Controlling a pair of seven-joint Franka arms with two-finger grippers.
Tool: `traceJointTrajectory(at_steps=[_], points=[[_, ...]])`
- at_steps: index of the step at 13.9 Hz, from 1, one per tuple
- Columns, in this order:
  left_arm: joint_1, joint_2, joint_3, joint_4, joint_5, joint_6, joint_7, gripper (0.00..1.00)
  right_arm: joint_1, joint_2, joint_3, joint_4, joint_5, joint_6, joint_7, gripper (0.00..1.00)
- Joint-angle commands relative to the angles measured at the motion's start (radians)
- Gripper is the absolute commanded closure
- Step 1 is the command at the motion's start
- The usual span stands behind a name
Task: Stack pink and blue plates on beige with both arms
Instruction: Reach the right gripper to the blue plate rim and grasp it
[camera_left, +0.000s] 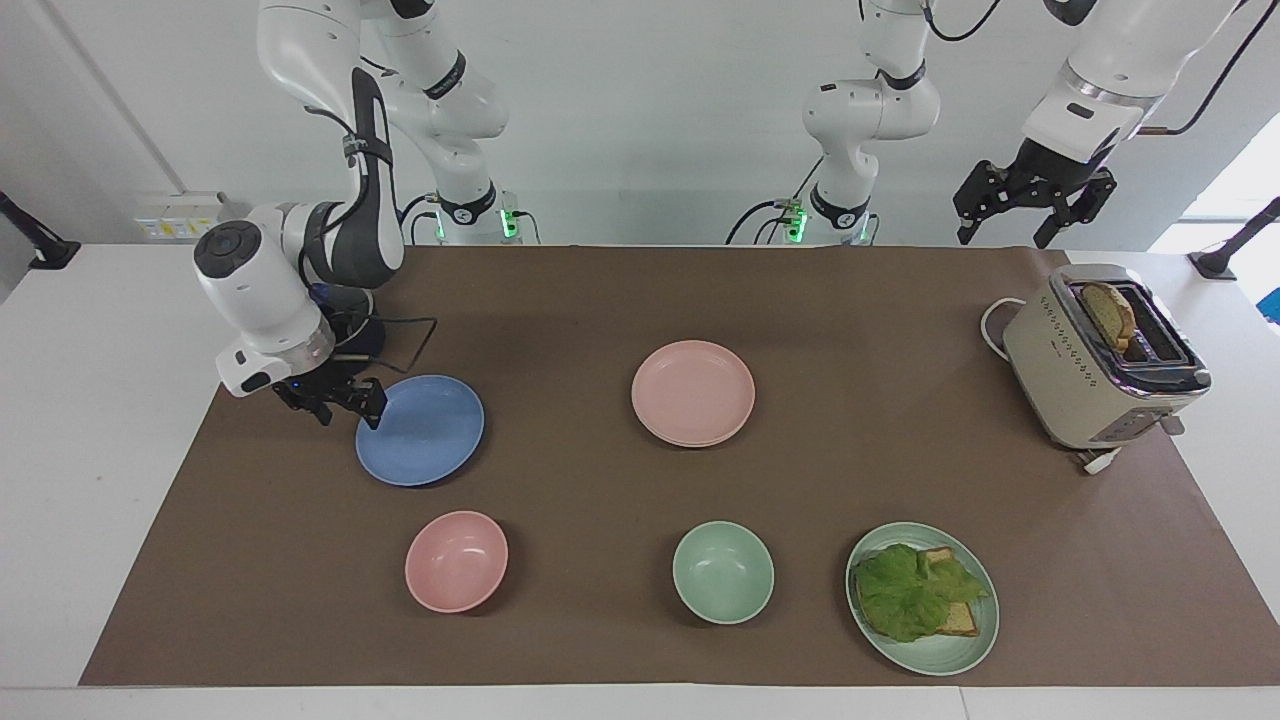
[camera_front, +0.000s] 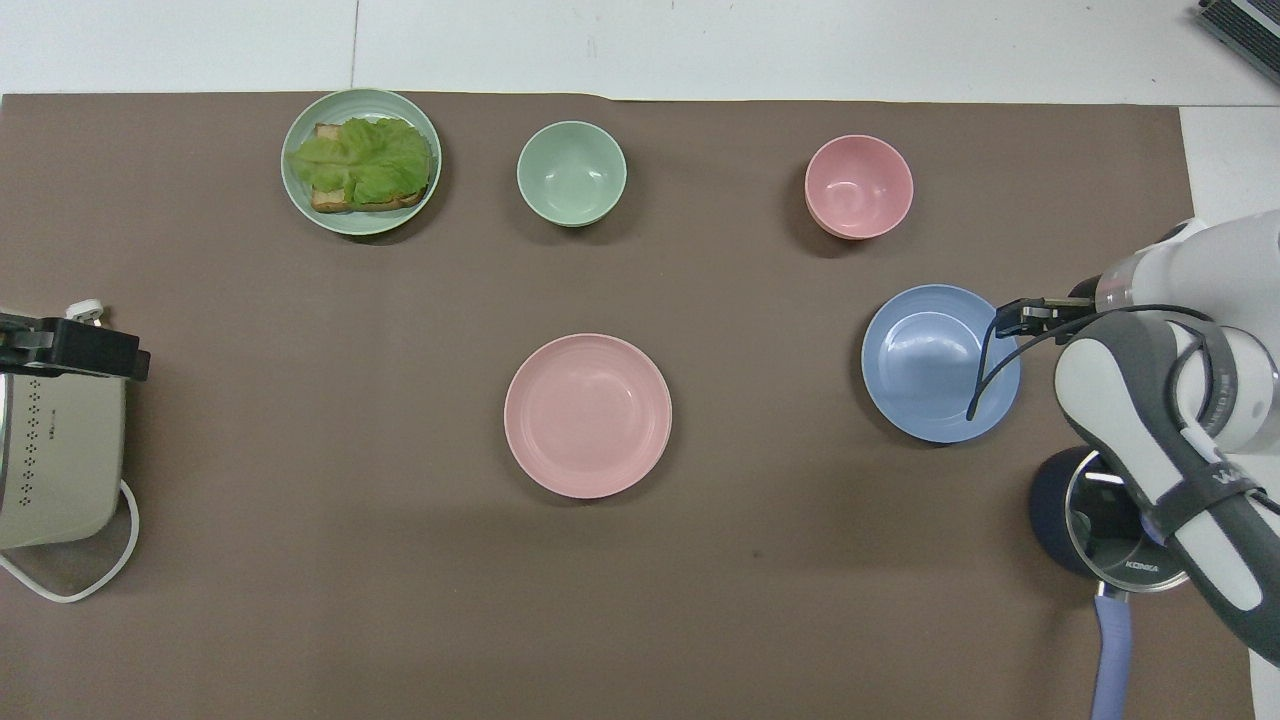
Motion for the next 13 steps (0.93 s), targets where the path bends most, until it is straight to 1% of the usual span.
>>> traceJointTrajectory(at_steps=[1, 2, 3, 8, 9, 11, 12, 13], points=[[0.003, -0.008, 0.006, 0.000, -0.020, -0.012, -0.001, 0.00, -0.015, 0.007, 0.007, -0.069, 0.008, 0.076, -0.029, 0.34], [0.005, -0.008, 0.006, 0.000, -0.021, -0.012, -0.001, 0.00, -0.015, 0.007, 0.009, -0.095, 0.013, 0.102, -0.028, 0.36], [0.005, -0.010, 0.006, -0.002, -0.021, -0.010, -0.001, 0.00, -0.015, 0.007, 0.009, -0.112, 0.017, 0.116, -0.026, 0.36], [0.000, -0.010, 0.006, -0.002, -0.021, -0.010, 0.000, 0.00, -0.018, 0.014, 0.009, -0.122, 0.017, 0.122, -0.036, 0.38], [-0.001, -0.011, 0.007, -0.002, -0.021, -0.019, 0.000, 0.00, -0.019, 0.014, 0.009, -0.122, 0.017, 0.121, -0.036, 0.44], [0.005, -0.010, 0.007, 0.000, -0.020, -0.019, 0.002, 0.00, -0.022, 0.014, 0.009, -0.122, 0.017, 0.121, -0.043, 0.72], [0.008, -0.011, 0.009, 0.000, -0.018, -0.019, 0.002, 0.00, -0.036, 0.014, 0.009, -0.120, 0.017, 0.121, -0.074, 0.93], [0.008, -0.011, 0.009, 0.000, -0.017, -0.019, 0.002, 0.00, -0.054, 0.014, 0.009, -0.117, 0.017, 0.121, -0.109, 1.00]])
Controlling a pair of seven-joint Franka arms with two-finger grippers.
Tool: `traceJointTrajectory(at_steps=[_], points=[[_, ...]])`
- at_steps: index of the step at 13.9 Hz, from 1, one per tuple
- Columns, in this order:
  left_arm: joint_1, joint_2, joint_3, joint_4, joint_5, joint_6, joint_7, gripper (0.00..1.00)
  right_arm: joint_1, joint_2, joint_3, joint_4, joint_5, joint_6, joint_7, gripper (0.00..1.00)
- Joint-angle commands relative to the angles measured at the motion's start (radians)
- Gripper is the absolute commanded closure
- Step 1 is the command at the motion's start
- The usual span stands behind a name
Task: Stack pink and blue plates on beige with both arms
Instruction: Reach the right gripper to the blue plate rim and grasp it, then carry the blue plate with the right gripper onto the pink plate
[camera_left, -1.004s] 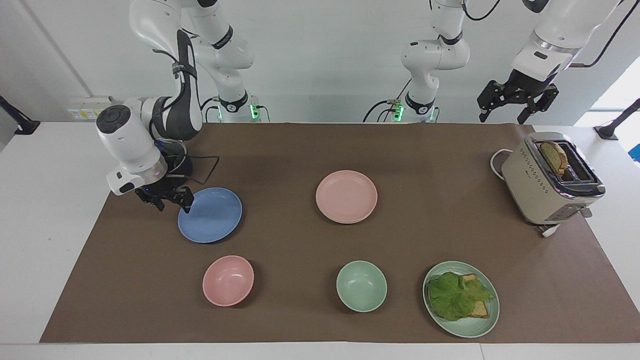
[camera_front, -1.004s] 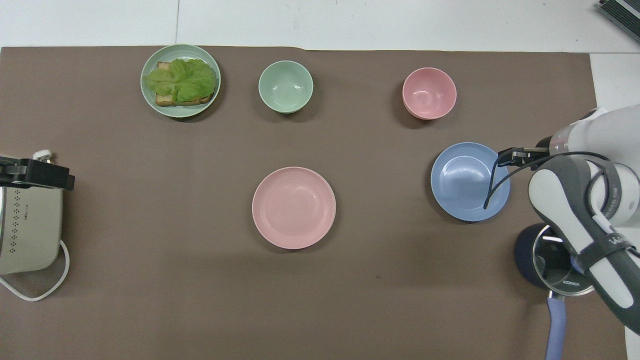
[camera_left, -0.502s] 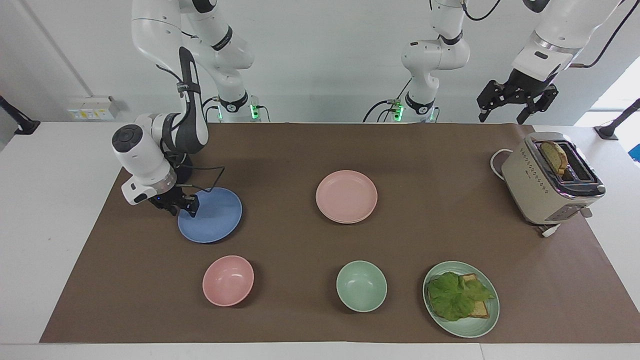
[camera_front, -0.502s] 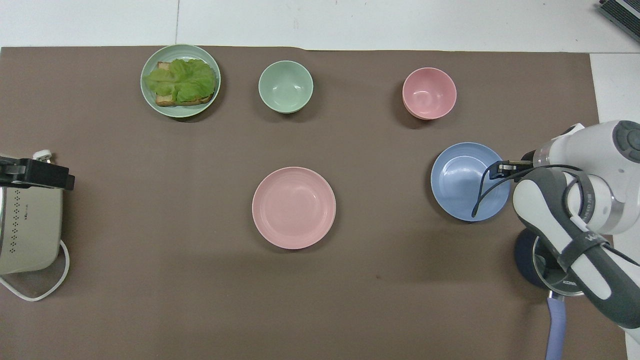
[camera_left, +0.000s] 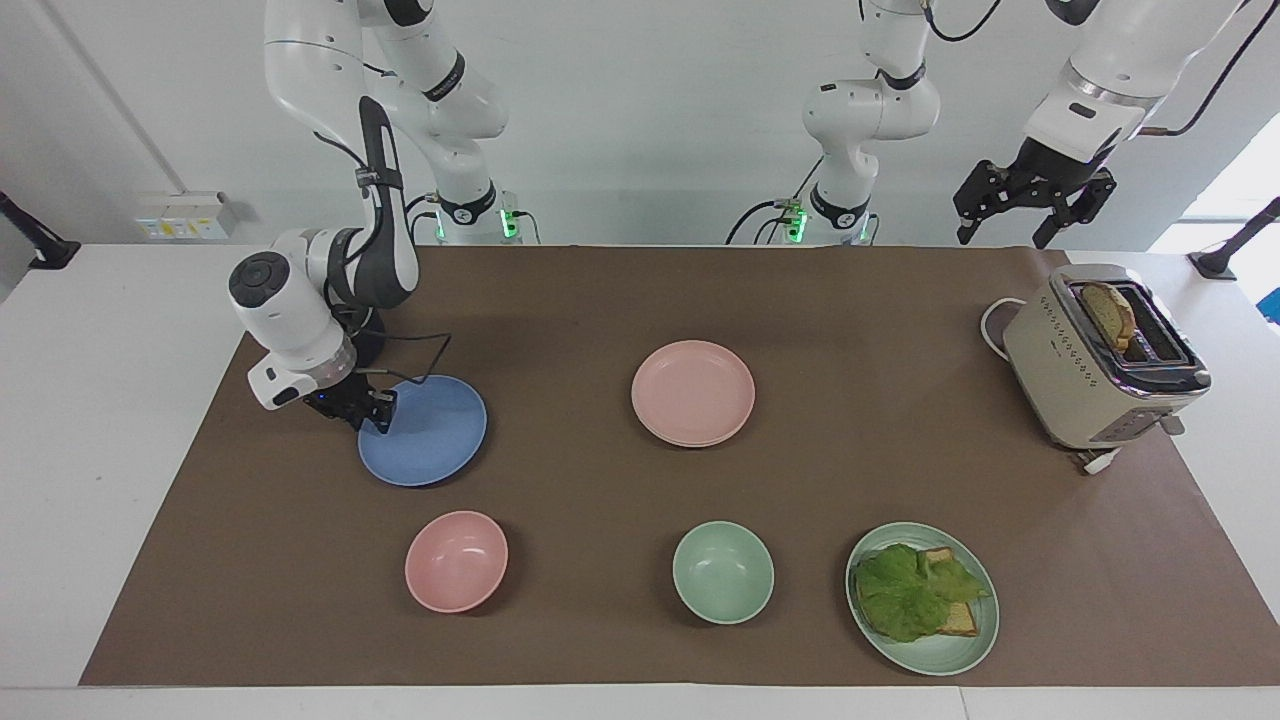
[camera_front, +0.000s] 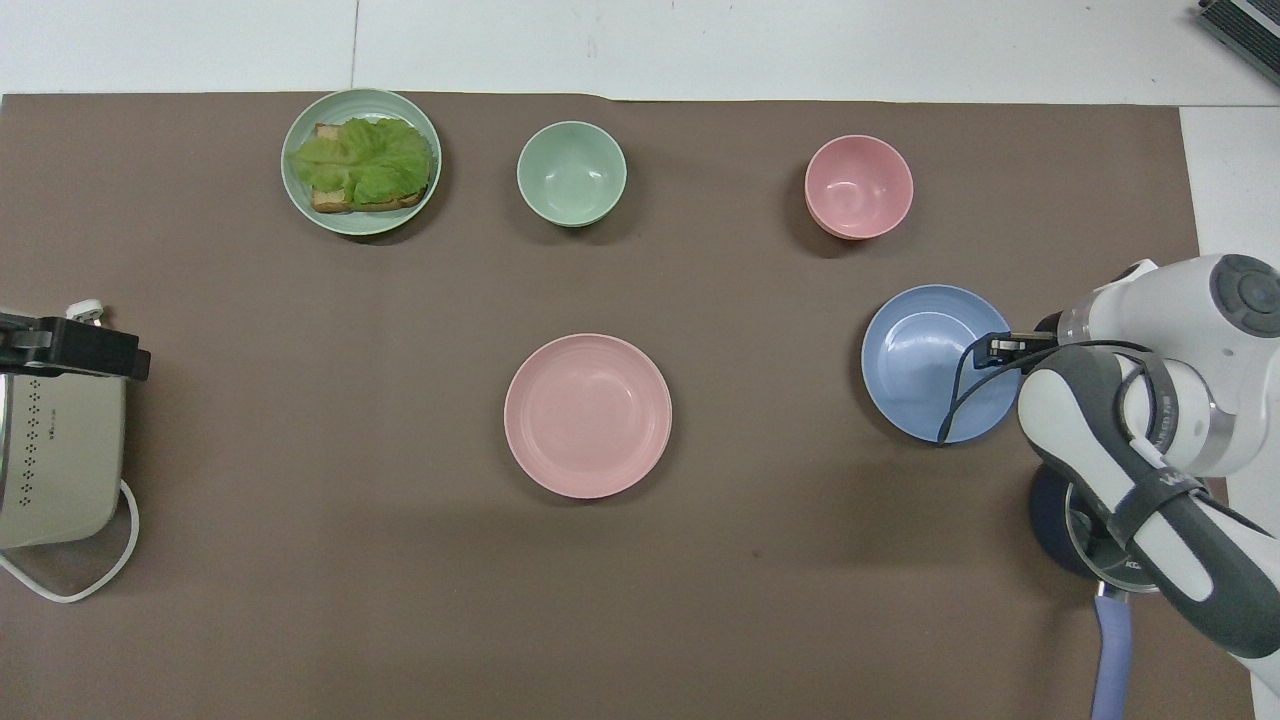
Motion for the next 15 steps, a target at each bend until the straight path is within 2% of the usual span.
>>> traceJointTrajectory(at_steps=[1, 4, 8, 11, 15], points=[[0.008, -0.010, 0.002, 0.000, -0.007, -0.019, 0.002, 0.00, -0.047, -0.006, 0.009, -0.010, 0.019, 0.018, -0.094, 1.00], [0.004, -0.010, 0.002, 0.000, -0.007, -0.019, 0.002, 0.00, -0.045, -0.016, 0.011, -0.002, 0.024, 0.001, -0.094, 1.00], [0.006, -0.010, 0.002, 0.000, -0.007, -0.019, 0.002, 0.00, -0.006, -0.131, 0.032, 0.016, 0.051, -0.076, -0.102, 1.00], [0.006, -0.011, 0.002, 0.000, -0.007, -0.019, 0.002, 0.00, 0.100, -0.162, 0.035, 0.053, 0.151, -0.132, -0.083, 1.00], [0.006, -0.010, 0.002, 0.000, -0.007, -0.019, 0.002, 0.00, 0.237, -0.159, 0.037, 0.062, 0.154, -0.103, 0.010, 1.00]])
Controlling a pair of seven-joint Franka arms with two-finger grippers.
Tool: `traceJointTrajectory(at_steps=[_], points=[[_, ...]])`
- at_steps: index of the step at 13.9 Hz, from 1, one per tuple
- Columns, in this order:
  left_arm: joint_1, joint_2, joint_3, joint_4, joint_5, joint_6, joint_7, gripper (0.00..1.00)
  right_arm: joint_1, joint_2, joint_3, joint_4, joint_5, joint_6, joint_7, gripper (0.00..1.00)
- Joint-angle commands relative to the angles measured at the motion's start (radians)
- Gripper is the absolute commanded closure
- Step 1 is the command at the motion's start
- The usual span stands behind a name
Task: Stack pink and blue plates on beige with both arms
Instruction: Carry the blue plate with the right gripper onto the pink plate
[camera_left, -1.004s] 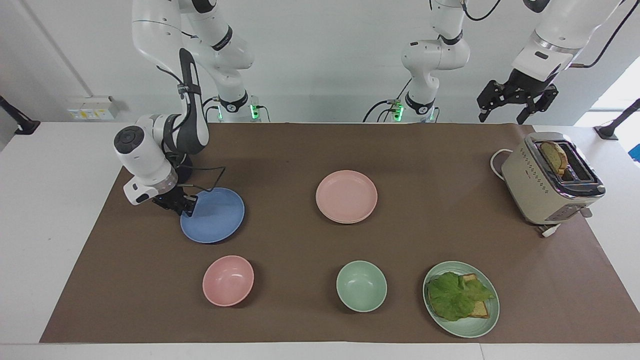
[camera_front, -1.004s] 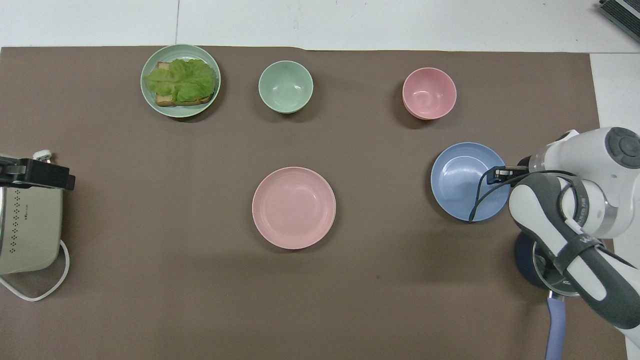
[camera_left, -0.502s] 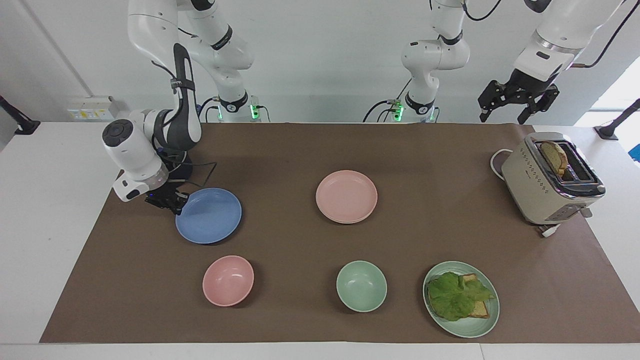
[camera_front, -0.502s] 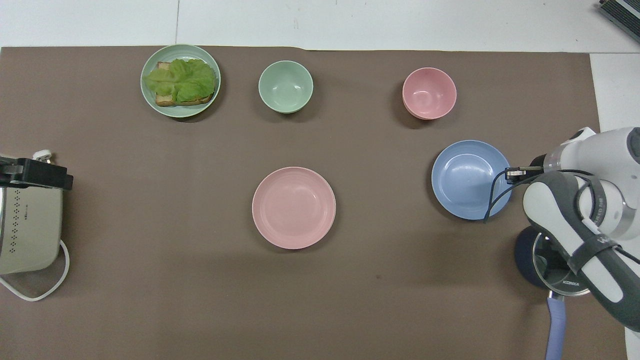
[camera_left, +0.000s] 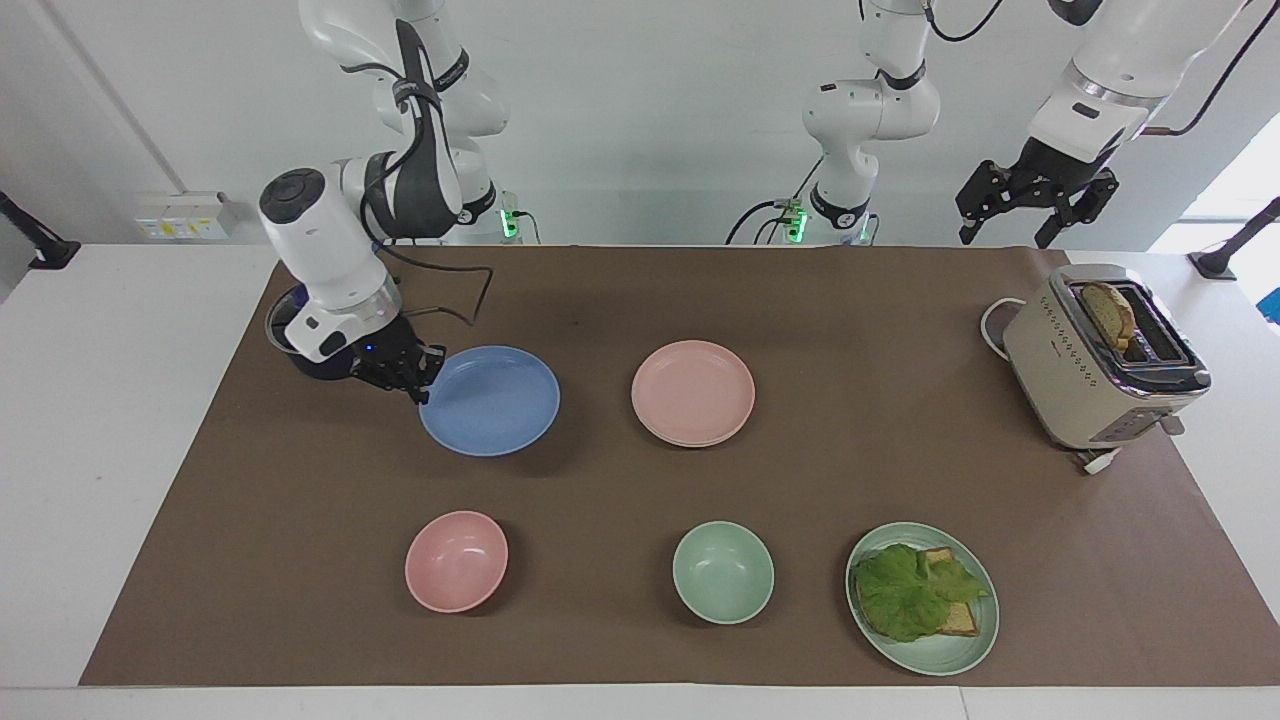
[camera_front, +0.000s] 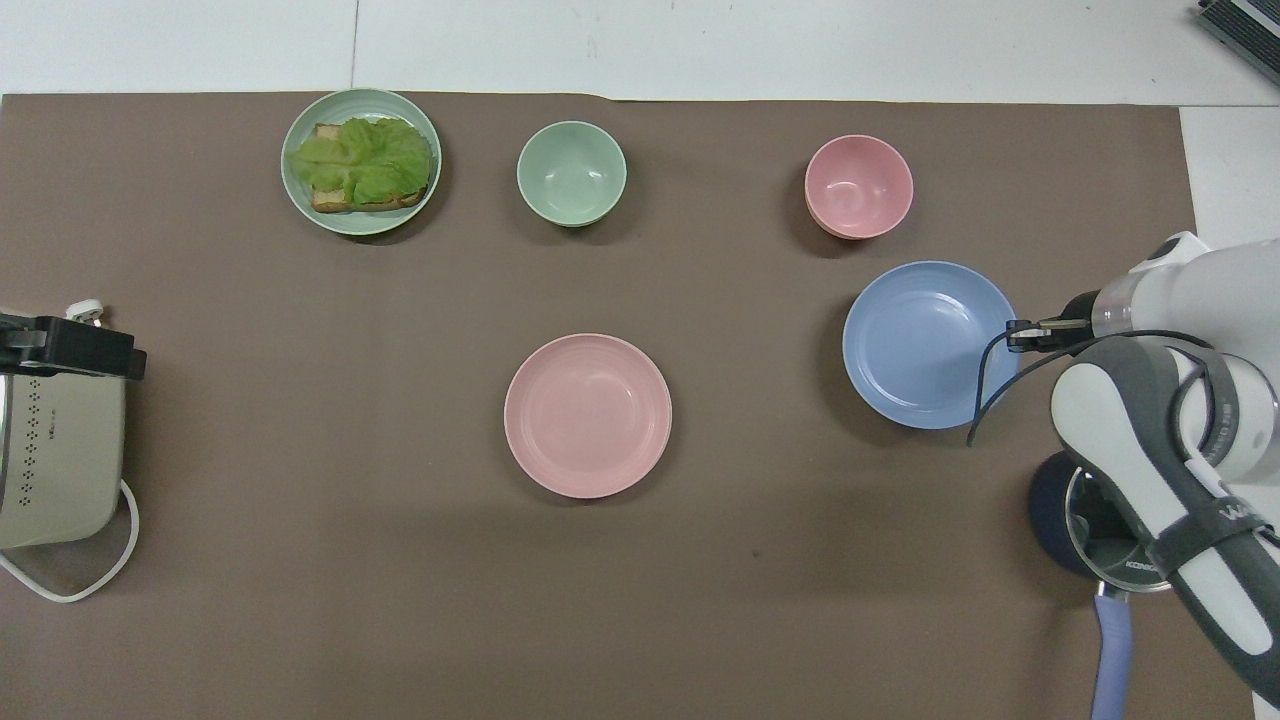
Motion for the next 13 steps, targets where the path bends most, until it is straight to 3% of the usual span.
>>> traceJointTrajectory(at_steps=[1, 5, 8, 13], points=[[0.006, -0.010, 0.000, 0.000, -0.007, -0.018, 0.002, 0.00, 0.086, 0.020, -0.001, 0.019, 0.021, 0.032, 0.103, 1.00], [0.006, -0.010, 0.000, 0.000, -0.007, -0.018, 0.002, 0.00, 0.240, 0.072, -0.001, 0.026, 0.019, 0.113, 0.361, 1.00], [0.006, -0.010, 0.000, 0.000, -0.007, -0.018, 0.002, 0.00, 0.298, 0.124, -0.001, 0.077, 0.024, 0.132, 0.484, 1.00], [0.006, -0.010, 0.000, 0.000, -0.007, -0.018, 0.002, 0.00, 0.389, 0.133, -0.001, 0.072, 0.186, 0.126, 0.611, 1.00]])
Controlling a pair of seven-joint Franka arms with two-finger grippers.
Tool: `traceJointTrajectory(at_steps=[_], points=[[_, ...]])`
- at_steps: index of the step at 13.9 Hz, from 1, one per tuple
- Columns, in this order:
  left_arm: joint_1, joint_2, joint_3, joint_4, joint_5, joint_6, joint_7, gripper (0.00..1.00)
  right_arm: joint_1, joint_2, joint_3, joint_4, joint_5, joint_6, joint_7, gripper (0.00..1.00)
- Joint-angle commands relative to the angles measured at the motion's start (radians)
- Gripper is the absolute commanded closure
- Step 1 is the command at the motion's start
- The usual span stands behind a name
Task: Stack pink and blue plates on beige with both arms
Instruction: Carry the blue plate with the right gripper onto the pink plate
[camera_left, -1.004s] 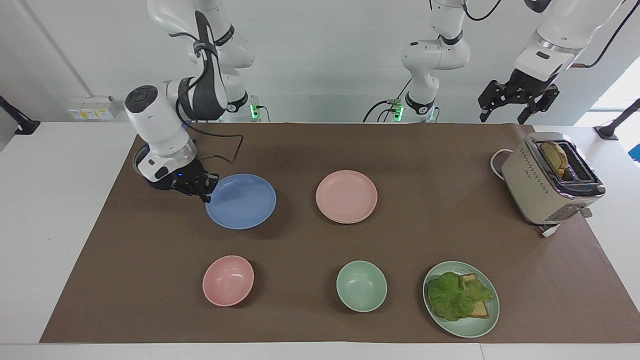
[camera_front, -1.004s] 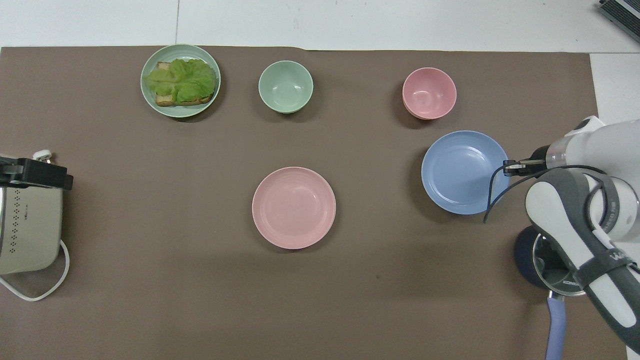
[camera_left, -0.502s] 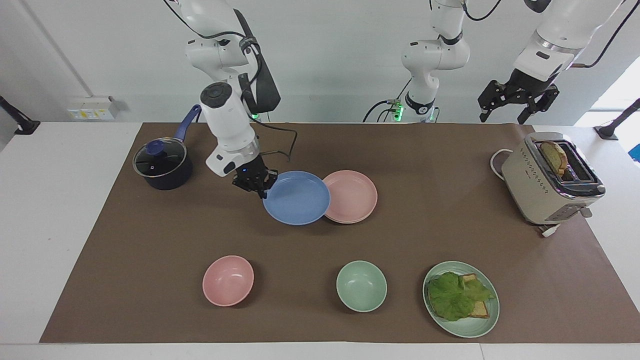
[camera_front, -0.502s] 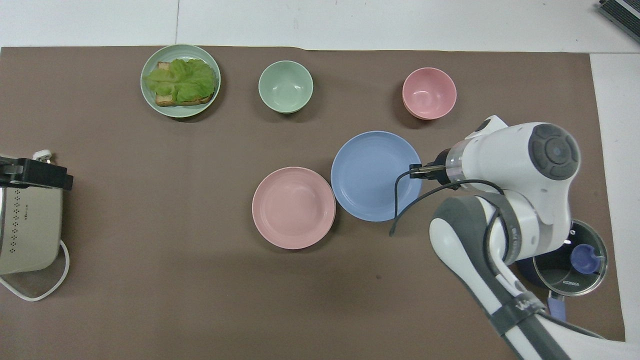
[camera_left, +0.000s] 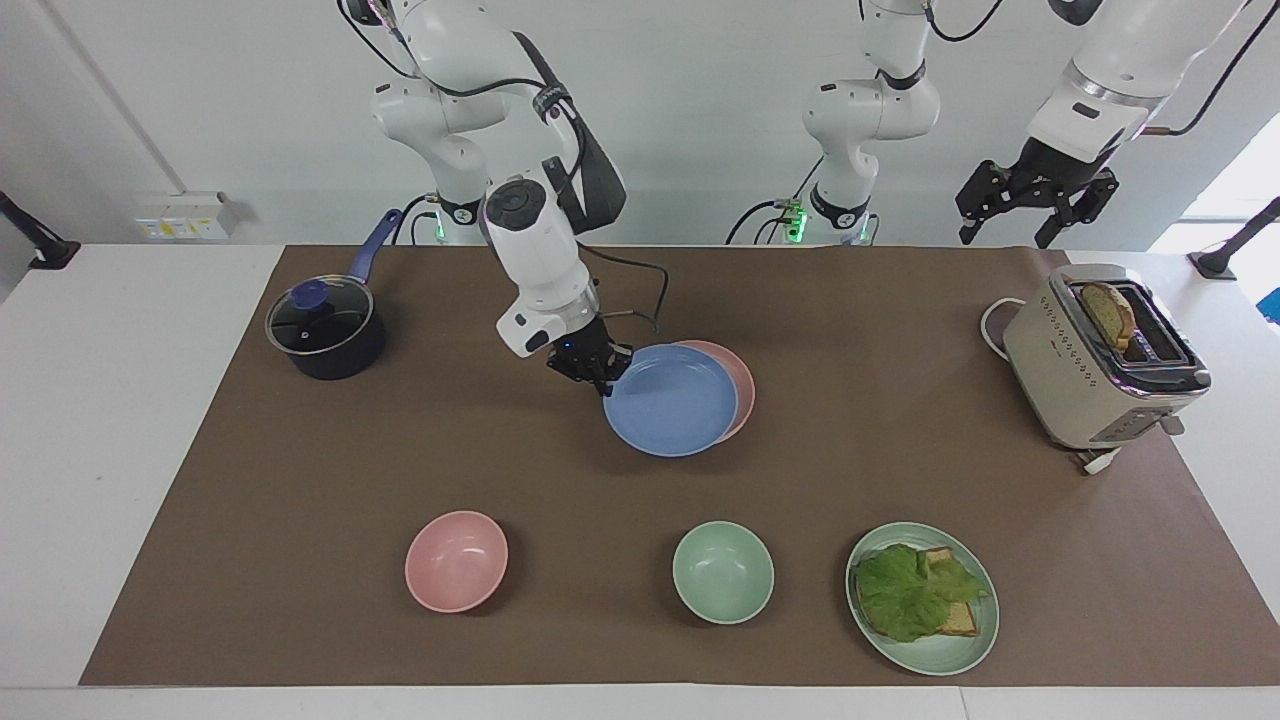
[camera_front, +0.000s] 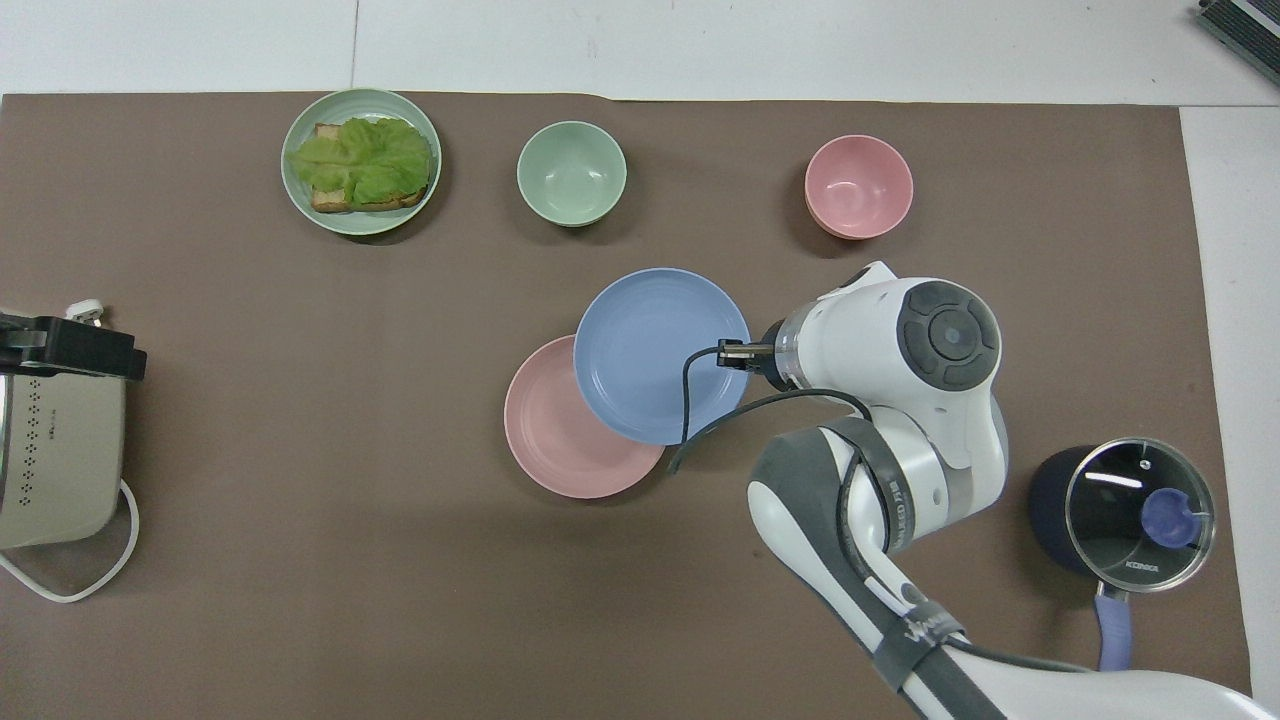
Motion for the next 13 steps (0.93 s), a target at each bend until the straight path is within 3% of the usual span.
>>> traceJointTrajectory(at_steps=[1, 6, 13], points=[[0.006, -0.010, 0.000, 0.000, -0.007, -0.018, 0.002, 0.00, 0.026, -0.006, -0.004, -0.017, 0.050, -0.006, 0.043, 1.00], [0.006, -0.010, 0.000, 0.000, -0.007, -0.018, 0.002, 0.00, 0.063, 0.000, -0.004, -0.082, 0.051, 0.008, 0.034, 1.00], [0.006, -0.010, 0.000, 0.000, -0.007, -0.018, 0.002, 0.00, 0.066, 0.028, -0.004, -0.091, 0.051, 0.042, 0.026, 1.00]])
